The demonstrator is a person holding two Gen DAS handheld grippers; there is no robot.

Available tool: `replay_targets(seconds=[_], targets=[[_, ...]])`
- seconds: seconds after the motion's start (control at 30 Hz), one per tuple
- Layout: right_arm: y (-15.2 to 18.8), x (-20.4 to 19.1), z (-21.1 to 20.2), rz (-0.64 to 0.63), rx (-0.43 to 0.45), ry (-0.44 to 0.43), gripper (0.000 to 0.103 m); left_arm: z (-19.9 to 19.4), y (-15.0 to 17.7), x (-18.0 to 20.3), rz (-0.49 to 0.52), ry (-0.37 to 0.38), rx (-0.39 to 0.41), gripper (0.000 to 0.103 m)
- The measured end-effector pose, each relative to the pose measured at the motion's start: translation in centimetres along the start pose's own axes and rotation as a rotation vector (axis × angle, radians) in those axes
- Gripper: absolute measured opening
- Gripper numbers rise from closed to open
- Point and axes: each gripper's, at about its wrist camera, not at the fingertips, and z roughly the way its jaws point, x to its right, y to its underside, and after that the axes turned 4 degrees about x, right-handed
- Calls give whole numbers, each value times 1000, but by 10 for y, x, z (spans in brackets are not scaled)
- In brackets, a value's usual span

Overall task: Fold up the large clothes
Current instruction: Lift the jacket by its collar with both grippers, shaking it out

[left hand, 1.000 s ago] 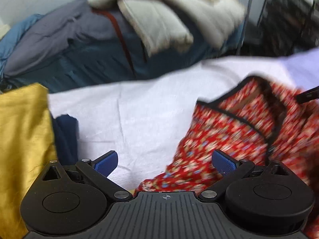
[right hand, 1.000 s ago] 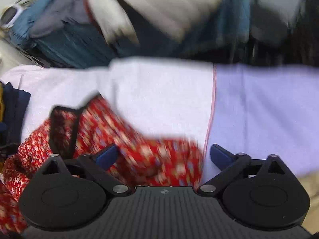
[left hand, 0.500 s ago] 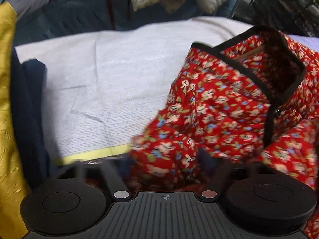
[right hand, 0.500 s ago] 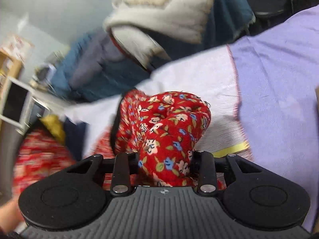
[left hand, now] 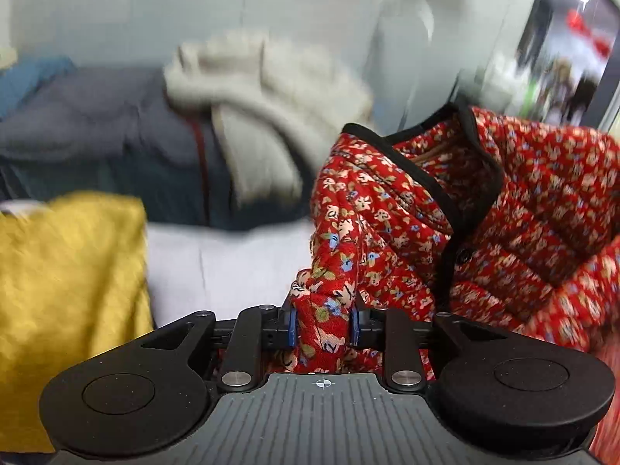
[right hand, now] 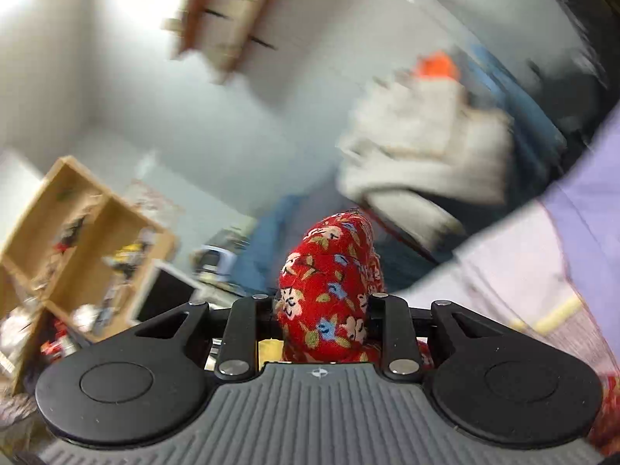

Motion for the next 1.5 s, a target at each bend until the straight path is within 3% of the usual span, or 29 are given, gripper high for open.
replay_targets(seconds=[0.13,0.23,0.43,0.57,0.67,0.77,0.87,0.93,1.03,1.07,1.1,1.13,1.17,1.2,1.27,1.3,1.37,1.5], targets=[[-20,-88,-43,-156,75,-142,30,-72,-36,25,21,26,196,74],[-27,-134,-72,-189,126,-221,30,-119,-52,42,12,66,296,75],[-21,-203,-143,-245,233,-376,30,-246,-55,85,116,91,527,74],[-18,-237,-194,-282,294,-504,30,-315,-50,100,133,109,657,75],[-25,-255,-217,-312,351,-568,30,-357,-51,111,167,69,759,76],[-38,-254,-227,-332,401,-581,30,-371,-58,107,115,86,811,77],[-49,-239,-216,-326,411,-559,31,-350,-71,99,59,93,812,79],[-59,-225,-198,-315,396,-514,31,-318,-83,96,43,60,783,80],[-79,-181,-156,-296,374,-329,35,-238,-97,84,23,-31,674,84],[-86,-155,-136,-235,353,-265,43,-203,-101,81,24,-68,628,90],[-92,-125,-115,-183,337,-198,56,-169,-103,76,8,-119,596,103],[-95,-98,-96,-173,341,-97,67,-133,-100,74,-5,-182,586,103],[-95,-71,-78,-181,356,28,87,-101,-99,69,-4,-244,571,103],[-93,-47,-62,-182,373,157,90,-68,-95,67,10,-284,540,103],[-83,-8,-32,-171,316,385,88,-23,-85,63,42,-345,388,103],[-74,8,-25,-116,283,436,87,-5,-75,63,55,-369,313,103],[-47,28,-19,-81,215,404,88,5,-45,54,92,-384,242,103],[13,28,-26,-227,73,497,97,-21,8,25,58,-408,159,103]])
